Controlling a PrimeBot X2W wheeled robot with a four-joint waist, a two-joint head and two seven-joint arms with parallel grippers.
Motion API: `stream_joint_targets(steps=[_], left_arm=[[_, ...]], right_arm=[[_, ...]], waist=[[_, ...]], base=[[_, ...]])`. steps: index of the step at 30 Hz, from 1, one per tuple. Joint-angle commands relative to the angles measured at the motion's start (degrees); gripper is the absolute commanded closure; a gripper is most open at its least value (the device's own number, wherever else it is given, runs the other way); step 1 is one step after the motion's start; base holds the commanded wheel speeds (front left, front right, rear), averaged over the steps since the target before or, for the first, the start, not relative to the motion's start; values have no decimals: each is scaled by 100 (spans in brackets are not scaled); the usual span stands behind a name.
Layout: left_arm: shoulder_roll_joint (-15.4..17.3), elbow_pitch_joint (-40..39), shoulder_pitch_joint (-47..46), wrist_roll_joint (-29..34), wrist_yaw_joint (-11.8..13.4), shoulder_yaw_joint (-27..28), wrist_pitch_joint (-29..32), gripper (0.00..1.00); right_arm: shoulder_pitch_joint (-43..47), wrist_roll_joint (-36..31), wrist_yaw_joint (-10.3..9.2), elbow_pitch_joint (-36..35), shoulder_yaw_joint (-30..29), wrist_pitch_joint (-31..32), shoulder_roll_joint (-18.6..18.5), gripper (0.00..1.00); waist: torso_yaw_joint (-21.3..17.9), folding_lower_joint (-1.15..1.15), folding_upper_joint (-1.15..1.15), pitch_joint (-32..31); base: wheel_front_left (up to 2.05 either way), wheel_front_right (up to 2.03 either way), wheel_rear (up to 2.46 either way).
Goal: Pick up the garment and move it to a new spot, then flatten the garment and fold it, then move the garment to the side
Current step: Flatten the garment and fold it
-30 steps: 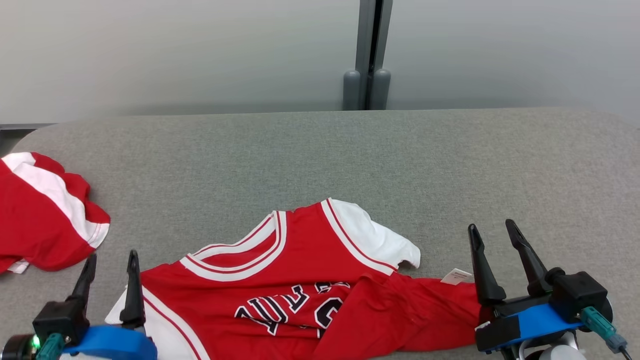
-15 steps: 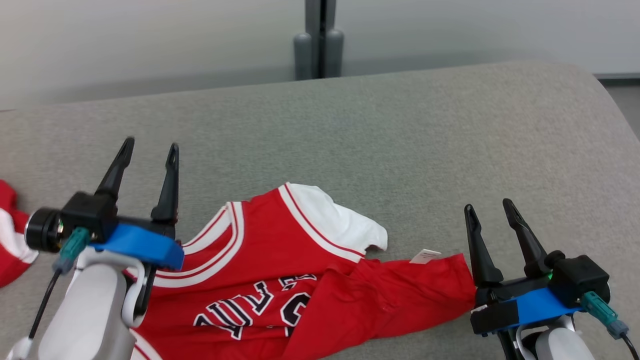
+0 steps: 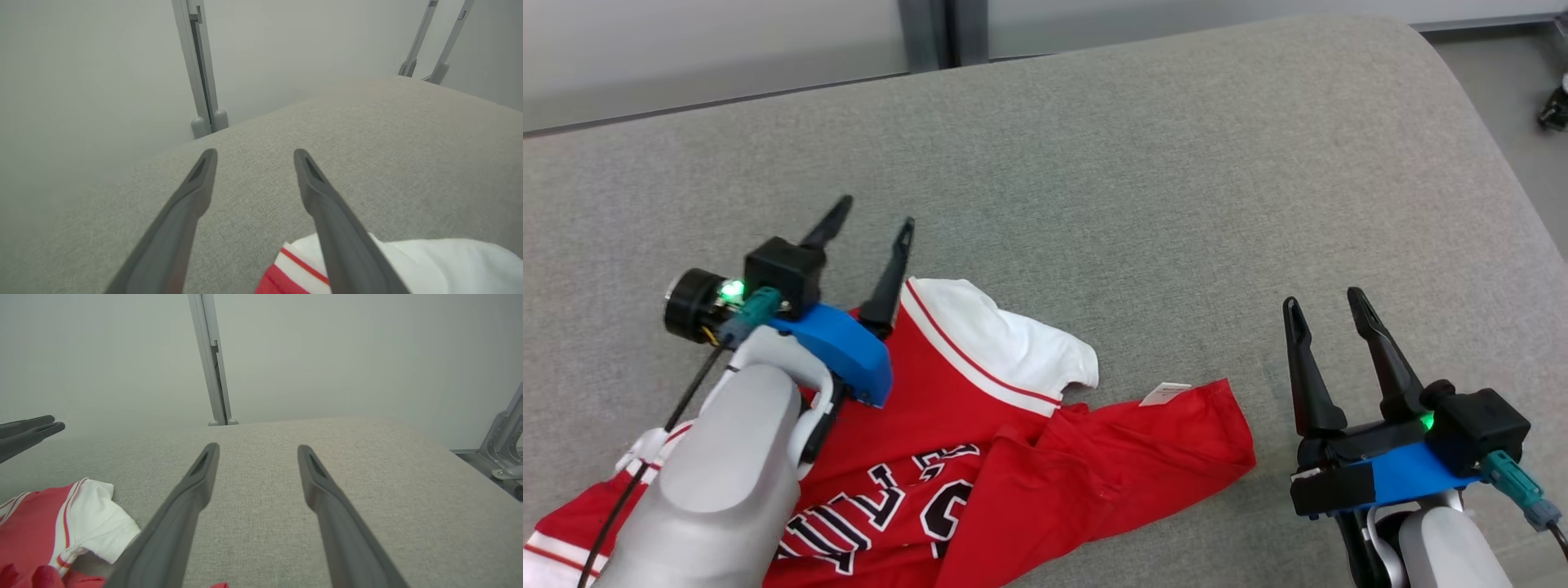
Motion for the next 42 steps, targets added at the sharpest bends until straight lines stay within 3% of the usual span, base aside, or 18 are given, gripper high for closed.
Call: stream_joint_targets(steps=[1,14,19,20,21,22,30,34,38,42], left_arm=[[42,99,-93,-107,-14,-143,31,0],[169,1211,-363,-1007,-16,-1913,248,0],[36,1659,-383,-1259,-17,-2534,387,0],[13,1703,-384,-1306,-17,-2615,398,35],[0,1744,-401,-1344,-17,-2698,383,85],[-10,1781,-420,-1390,-18,-2769,355,100],[-81,2069,-785,-1513,-16,-3122,-19,100],[-111,2133,-979,-1619,-15,-3031,-160,100],[-11,2235,-1202,-1740,10,-2709,-257,100],[321,1964,-1384,-1784,226,-2089,-265,100]], right_arm=[[-60,47,3,-27,0,-21,-11,0],[-142,83,3,-19,29,-21,-11,0],[-151,49,2,16,53,-21,-11,0],[-147,42,2,22,54,-21,-11,0],[-143,35,2,26,54,-21,-11,0],[-137,26,3,30,52,-21,-11,0],[-56,-28,2,69,44,-21,-11,0],[-38,-45,3,81,38,-21,-11,0],[-47,-62,3,91,46,-21,-12,0],[-58,-71,2,77,56,-21,-12,0]], waist=[[-32,-1,-1,13],[-203,-1,-1,92],[-216,-1,-1,68],[-218,-1,-1,58],[-218,-1,-1,47],[-216,-1,-1,35],[-111,-1,-1,-88],[-53,-1,-1,-132],[-9,-1,-1,-162],[-8,-1,-1,-156]], base=[[0,0,0],[0,0,0],[0,0,0],[0,0,0],[0,0,0],[0,0,0],[0,0,0],[0,0,0],[0,0,0],[0,0,0]])
